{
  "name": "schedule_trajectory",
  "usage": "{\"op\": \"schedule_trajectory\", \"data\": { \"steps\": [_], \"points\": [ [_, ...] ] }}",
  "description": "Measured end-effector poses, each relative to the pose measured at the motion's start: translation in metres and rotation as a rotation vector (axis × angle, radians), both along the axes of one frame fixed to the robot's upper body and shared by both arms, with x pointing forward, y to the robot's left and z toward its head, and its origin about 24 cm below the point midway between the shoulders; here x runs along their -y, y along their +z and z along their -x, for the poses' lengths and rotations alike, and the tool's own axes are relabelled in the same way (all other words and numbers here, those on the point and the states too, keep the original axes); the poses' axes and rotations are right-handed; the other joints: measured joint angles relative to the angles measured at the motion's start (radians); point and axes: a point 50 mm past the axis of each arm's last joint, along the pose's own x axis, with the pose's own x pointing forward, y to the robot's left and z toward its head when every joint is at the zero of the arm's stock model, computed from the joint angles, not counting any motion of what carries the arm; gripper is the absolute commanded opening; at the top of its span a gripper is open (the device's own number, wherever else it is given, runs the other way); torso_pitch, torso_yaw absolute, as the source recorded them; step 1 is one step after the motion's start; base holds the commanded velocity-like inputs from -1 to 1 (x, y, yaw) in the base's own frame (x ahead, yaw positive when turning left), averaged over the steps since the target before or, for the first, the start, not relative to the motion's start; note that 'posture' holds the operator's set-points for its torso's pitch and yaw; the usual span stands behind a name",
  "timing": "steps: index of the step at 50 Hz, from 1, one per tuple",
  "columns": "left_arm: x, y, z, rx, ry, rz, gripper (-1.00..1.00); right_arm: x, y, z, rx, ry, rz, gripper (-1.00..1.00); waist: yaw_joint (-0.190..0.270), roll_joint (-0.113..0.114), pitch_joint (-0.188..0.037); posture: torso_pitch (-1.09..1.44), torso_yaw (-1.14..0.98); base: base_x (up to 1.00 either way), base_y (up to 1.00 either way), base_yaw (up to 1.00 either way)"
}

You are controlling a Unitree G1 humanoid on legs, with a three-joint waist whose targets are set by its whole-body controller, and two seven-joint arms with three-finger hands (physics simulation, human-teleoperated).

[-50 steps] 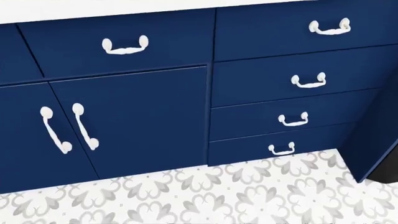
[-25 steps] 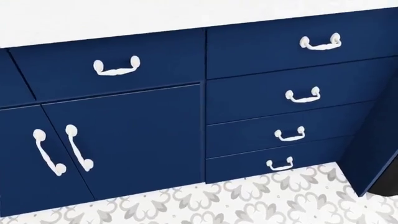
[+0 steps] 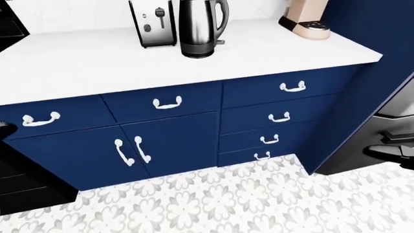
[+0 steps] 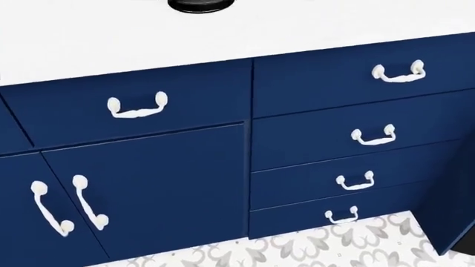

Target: Close the lid of the electric kettle.

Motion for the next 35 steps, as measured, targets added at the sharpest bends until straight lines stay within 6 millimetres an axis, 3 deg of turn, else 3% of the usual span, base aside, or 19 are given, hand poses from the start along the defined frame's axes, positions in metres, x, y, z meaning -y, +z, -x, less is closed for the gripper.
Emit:
{"op": "schedule_trajectory", "data": {
  "steps": [2,4,8,12,16,17,19,22,29,30,32,35],
  "points": [
    [-0.0002,-0.0001,-0.0009,-0.004,-0.001,0.0,1.0,-0.0003,-0.0005,-0.0011,0.0,0.007,-0.001,1.0,0.001,-0.036,-0.006,0.0,0.0,0.23,0.0,0.0],
    [0.0018,-0.0038,-0.0027,-0.016,-0.016,0.011,1.0,0.0023,-0.003,-0.0017,-0.011,-0.001,-0.013,1.0,-0.014,-0.019,0.001,0.0,0.0,0.24,0.0,0.0],
    [0.0032,-0.0052,-0.0045,-0.037,-0.034,0.013,1.0,0.0058,-0.0076,-0.0004,-0.038,-0.025,-0.035,1.0,-0.028,-0.021,-0.003,0.0,0.0,0.24,0.0,0.0],
    [0.0032,0.0,-0.0003,-0.007,-0.016,-0.004,1.0,0.0028,-0.0022,0.0009,-0.006,-0.019,-0.006,1.0,-0.031,0.017,0.002,0.0,0.0,0.24,0.0,0.0],
    [0.0026,0.0007,-0.0007,-0.001,-0.015,-0.007,1.0,0.0017,-0.0042,-0.0017,-0.009,-0.006,-0.009,1.0,-0.034,0.073,-0.003,0.0,0.0,0.24,0.0,0.0],
    [0.001,-0.001,-0.0012,-0.006,-0.011,0.003,1.0,0.0002,-0.0063,-0.0028,-0.018,0.005,-0.019,1.0,-0.026,0.062,0.003,0.0,0.0,0.23,0.0,0.0],
    [-0.0026,-0.0071,-0.0028,-0.032,0.0,0.029,1.0,-0.0017,-0.0086,-0.0046,-0.036,0.025,-0.028,1.0,-0.015,0.067,0.006,0.0,0.0,0.24,0.0,0.0],
    [-0.0034,-0.0056,-0.0024,-0.033,0.008,0.025,1.0,-0.0002,-0.0069,-0.0037,-0.03,0.019,-0.021,1.0,-0.01,0.054,-0.008,0.0,0.0,0.24,0.0,0.0],
    [0.0003,0.0011,0.0003,0.004,0.002,-0.003,1.0,-0.0003,-0.0001,-0.0008,0.003,0.003,0.006,1.0,0.0,-0.031,-0.011,0.0,0.0,0.24,0.0,0.0],
    [0.0016,-0.0021,-0.0018,-0.005,-0.012,0.007,1.0,0.001,-0.001,-0.0006,-0.002,-0.002,0.0,1.0,-0.008,-0.018,-0.007,0.0,0.0,0.24,0.0,0.0],
    [0.0034,-0.006,-0.005,-0.032,-0.033,0.013,1.0,0.0044,-0.007,-0.0015,-0.028,-0.014,-0.027,1.0,-0.019,-0.021,0.004,0.0,0.0,0.24,0.0,0.0],
    [0.0021,-0.0053,-0.0043,-0.032,-0.029,0.011,1.0,0.0058,-0.0075,-0.0011,-0.037,-0.025,-0.031,1.0,-0.026,-0.016,-0.003,0.0,0.0,0.24,0.0,0.0]
  ]
}}
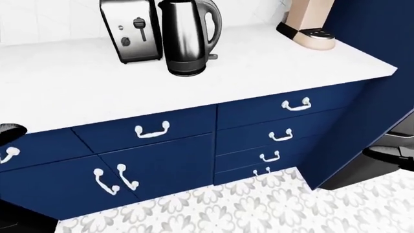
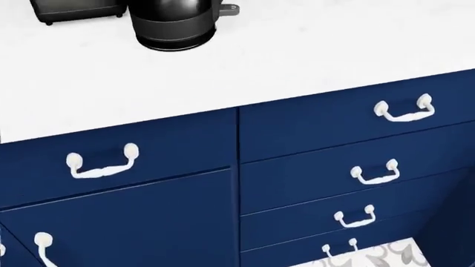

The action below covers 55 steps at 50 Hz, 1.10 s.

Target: Close the lid of the electric kettle.

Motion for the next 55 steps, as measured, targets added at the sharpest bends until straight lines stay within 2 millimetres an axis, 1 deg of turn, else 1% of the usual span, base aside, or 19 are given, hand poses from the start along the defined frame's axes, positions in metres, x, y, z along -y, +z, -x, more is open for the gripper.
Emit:
{"op": "schedule_trajectory", "data": {
  "steps": [4,7,8,10,13,17,20,22,23,26,30,33,34,35,39,42,44,48,55],
  "points": [
    [-0.0011,0.0023,0.0023,0.024,0.018,-0.011,1.0,-0.0039,0.0065,0.0018,0.033,0.006,0.031,1.0,-0.006,0.042,0.006,0.0,0.0,0.24,0.0,0.0],
    [-0.0009,0.0036,0.002,0.029,0.016,-0.018,1.0,-0.0045,0.0065,0.0006,0.036,0.014,0.031,1.0,-0.01,0.09,-0.002,0.0,0.0,0.24,0.0,0.0],
    [-0.0025,0.0023,0.0021,0.025,0.021,-0.01,1.0,-0.006,0.0036,-0.0015,0.028,0.027,0.019,1.0,-0.004,0.079,0.001,0.0,0.0,0.24,0.0,0.0],
    [-0.006,-0.0031,0.0009,0.001,0.031,0.017,1.0,-0.007,-0.0014,-0.0043,0.002,0.048,0.003,1.0,0.007,0.083,0.008,0.0,0.0,0.24,0.0,0.0],
    [-0.007,-0.0025,0.0014,-0.005,0.043,0.015,1.0,-0.0049,-0.0008,-0.003,0.003,0.039,0.004,1.0,0.014,0.075,-0.004,0.0,0.0,0.24,0.0,0.0],
    [-0.0037,0.0028,0.004,0.026,0.038,-0.009,1.0,-0.005,0.0051,0.0003,0.032,0.021,0.028,1.0,0.021,0.034,-0.004,0.0,0.0,0.24,0.0,0.0],
    [-0.004,0.0033,0.0038,0.027,0.037,-0.011,1.0,-0.0069,0.0062,-0.0004,0.039,0.031,0.036,1.0,0.026,-0.015,-0.009,0.0,0.0,0.24,0.0,0.0],
    [-0.0016,-0.0007,0.0016,0.015,0.019,0.002,1.0,-0.0046,0.003,-0.0016,0.026,0.025,0.021,1.0,0.012,0.0,0.003,0.0,0.0,0.24,0.0,0.0],
    [-0.0005,-0.0026,-0.0004,0.001,0.007,0.005,1.0,-0.0027,-0.0001,-0.0017,0.011,0.017,0.007,1.0,0.007,-0.004,0.007,0.0,0.0,0.23,0.0,0.0],
    [-0.0002,-0.003,-0.0015,-0.011,-0.002,0.005,1.0,-0.0006,-0.0025,-0.0016,-0.006,0.002,-0.003,1.0,-0.002,-0.005,-0.001,0.0,0.0,0.24,0.0,0.0],
    [-0.0009,0.002,0.0026,0.019,0.019,-0.009,1.0,-0.0038,0.0028,-0.0001,0.026,0.008,0.027,1.0,-0.006,0.035,0.003,0.0,0.0,0.23,0.0,0.0],
    [-0.0006,0.0028,0.002,0.027,0.017,-0.016,1.0,-0.0046,0.0048,0.0004,0.031,0.011,0.033,1.0,-0.012,0.083,0.001,0.0,0.0,0.23,0.0,0.0],
    [-0.0014,0.0029,0.0018,0.027,0.018,-0.015,1.0,-0.0057,0.0046,0.0,0.033,0.017,0.029,1.0,-0.008,0.087,-0.002,0.0,0.0,0.24,0.0,0.0],
    [-0.0029,0.0011,0.0013,0.022,0.021,-0.005,1.0,-0.007,0.0023,-0.0012,0.025,0.029,0.019,1.0,0.001,0.074,0.004,0.0,0.0,0.23,0.0,0.0],
    [-0.0074,-0.003,0.0012,0.0,0.045,0.015,1.0,-0.0064,-0.0004,-0.0029,0.011,0.041,0.014,1.0,0.008,0.073,0.015,0.0,0.0,0.06,0.0,0.0],
    [-0.0046,0.0026,0.003,0.025,0.041,-0.008,1.0,-0.006,0.0029,-0.0018,0.032,0.031,0.024,1.0,0.006,0.037,0.033,0.0,0.0,0.0,0.0,0.0],
    [-0.0032,0.003,0.0026,0.029,0.033,-0.013,1.0,-0.0067,0.0041,-0.0012,0.039,0.034,0.028,1.0,0.01,-0.001,0.033,0.0,0.0,0.0,0.0,0.0],
    [-0.0036,-0.0063,-0.0031,-0.018,0.01,0.02,1.0,-0.0038,0.0011,-0.0013,0.025,0.024,0.003,1.0,0.007,0.024,0.02,0.0,0.0,0.0,0.0,0.0],
    [-0.0015,0.0018,0.0017,0.021,0.017,-0.011,1.0,-0.0039,0.0055,0.0028,0.06,0.023,-0.017,1.0,0.001,0.046,0.008,0.0,0.0,0.0,0.0,0.0]
  ]
}}
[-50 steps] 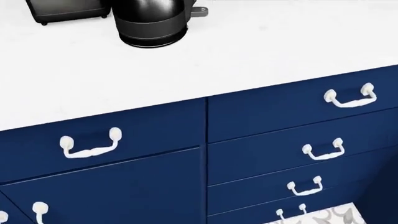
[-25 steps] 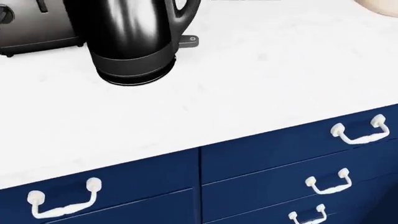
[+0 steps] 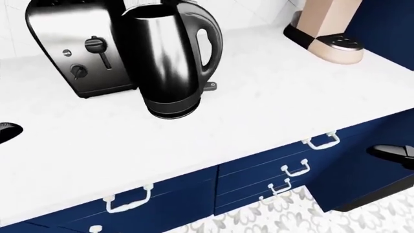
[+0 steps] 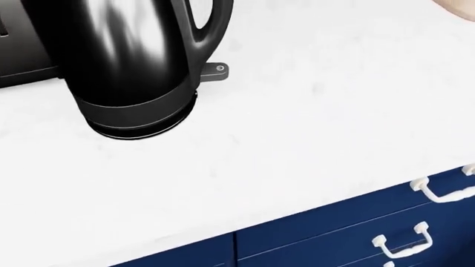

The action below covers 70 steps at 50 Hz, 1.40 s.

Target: Close the lid of the electric kettle.

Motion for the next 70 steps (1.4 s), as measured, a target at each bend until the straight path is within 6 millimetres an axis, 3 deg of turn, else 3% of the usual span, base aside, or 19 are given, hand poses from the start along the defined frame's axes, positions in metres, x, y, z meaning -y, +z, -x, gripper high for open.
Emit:
{"op": "schedule_trajectory", "data": {
  "steps": [25,28,32,36,40,43,46,49,52,60,61,63,67,70],
  "points": [
    [-0.001,0.0,0.001,-0.009,0.012,0.009,1.0,-0.002,-0.003,-0.002,0.024,0.033,-0.014,1.0,-0.003,-0.007,0.011,0.0,0.0,0.0,0.0,0.01],
    [-0.001,-0.001,-0.001,-0.017,0.005,0.013,1.0,-0.002,-0.002,-0.001,0.025,0.028,-0.009,1.0,0.006,-0.015,-0.005,0.0,0.0,0.0,0.0,0.19],
    [-0.003,0.0,0.002,-0.005,0.02,0.01,1.0,-0.003,-0.001,0.0,0.028,0.031,0.001,1.0,0.012,-0.035,-0.007,0.0,0.0,0.0,0.0,0.22],
    [0.001,-0.001,-0.002,-0.01,-0.005,0.005,1.0,0.0,-0.003,0.0,0.015,0.016,-0.008,1.0,0.006,-0.021,-0.002,0.0,0.0,0.0,0.0,0.41],
    [0.002,-0.002,-0.003,-0.012,-0.019,0.001,1.0,0.001,-0.006,-0.001,0.001,0.013,-0.015,1.0,0.011,-0.032,-0.002,0.0,0.0,0.0,0.0,0.45],
    [0.0,-0.002,-0.002,-0.006,-0.001,0.005,1.0,-0.002,-0.001,0.0,0.021,0.021,0.005,1.0,0.011,-0.006,0.006,0.0,0.0,0.0,0.0,0.55],
    [-0.001,-0.001,-0.001,-0.002,0.005,0.001,1.0,-0.003,0.001,0.0,0.033,0.026,0.015,1.0,0.011,0.041,0.0,0.0,0.0,0.0,0.0,0.61],
    [-0.005,-0.006,-0.002,-0.02,0.019,0.026,1.0,-0.007,-0.004,-0.003,0.012,0.055,-0.003,1.0,0.032,0.037,-0.006,0.0,0.0,0.0,0.0,0.63],
    [-0.006,-0.004,0.0,-0.021,0.028,0.023,1.0,-0.005,-0.007,-0.005,-0.006,0.059,-0.013,1.0,0.038,0.017,-0.016,0.0,0.0,0.0,0.0,0.68],
    [-0.004,0.002,0.003,0.01,0.037,0.002,1.0,-0.008,0.0,-0.004,0.016,0.042,0.032,1.0,0.026,-0.078,0.006,0.0,0.0,0.0,0.0,0.38],
    [-0.003,0.001,0.003,0.014,0.034,0.003,1.0,-0.008,0.0,-0.004,0.012,0.033,0.036,1.0,0.021,-0.081,0.009,0.0,0.0,0.0,0.0,0.0],
    [-0.001,-0.004,0.0,-0.008,0.014,0.016,1.0,-0.004,-0.006,-0.005,-0.012,0.01,0.02,1.0,0.012,-0.06,0.021,0.0,0.0,0.0,0.0,0.0],
    [0.0,-0.006,-0.004,-0.032,-0.01,0.02,1.0,0.001,-0.011,-0.006,-0.043,-0.019,0.001,1.0,-0.001,-0.014,0.004,0.0,0.0,0.0,0.0,0.0],
    [0.001,-0.003,-0.003,-0.013,-0.008,0.007,1.0,-0.001,-0.01,-0.005,-0.041,-0.014,0.006,1.0,-0.001,-0.004,0.006,0.0,0.0,0.0,0.0,0.0]
  ]
}}
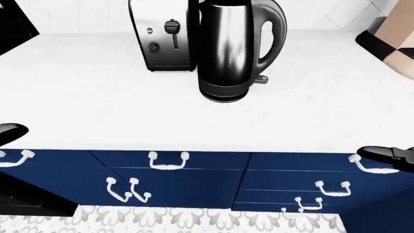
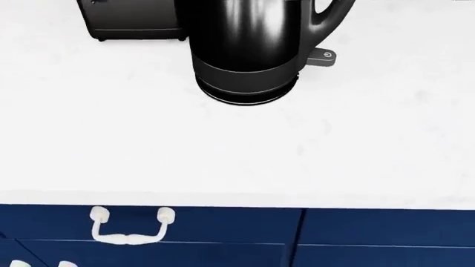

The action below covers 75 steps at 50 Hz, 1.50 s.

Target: Close the lid of the electric kettle.

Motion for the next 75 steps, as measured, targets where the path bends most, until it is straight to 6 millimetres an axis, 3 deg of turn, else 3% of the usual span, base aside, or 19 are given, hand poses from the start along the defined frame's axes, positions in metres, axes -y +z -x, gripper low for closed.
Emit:
{"op": "schedule_trajectory", "data": {
  "steps": [16,48,61,75],
  "points": [
    [-0.0021,0.0005,0.0008,0.002,0.013,0.003,1.0,-0.0007,0.0026,0.0003,0.012,0.007,0.01,1.0,0.003,-0.017,-0.007,0.0,0.0,0.0,0.0,0.0],
    [-0.0006,-0.0012,-0.0001,-0.008,0.009,-0.016,1.0,-0.001,-0.0016,-0.0019,-0.005,0.011,0.008,1.0,0.002,-0.012,-0.015,-0.03,0.0,0.0,0.0,0.0],
    [-0.0008,0.002,0.0031,-0.005,0.021,-0.024,1.0,0.0,0.0011,0.0003,0.003,0.004,0.014,1.0,0.003,-0.011,-0.081,-0.16,0.0,0.0,0.0,0.0],
    [-0.0007,0.0019,0.0027,-0.009,0.022,-0.022,1.0,0.0006,0.0014,0.0003,0.005,0.001,0.016,1.0,0.006,-0.01,-0.188,-0.3,0.0,0.0,0.0,0.0]
  ]
}}
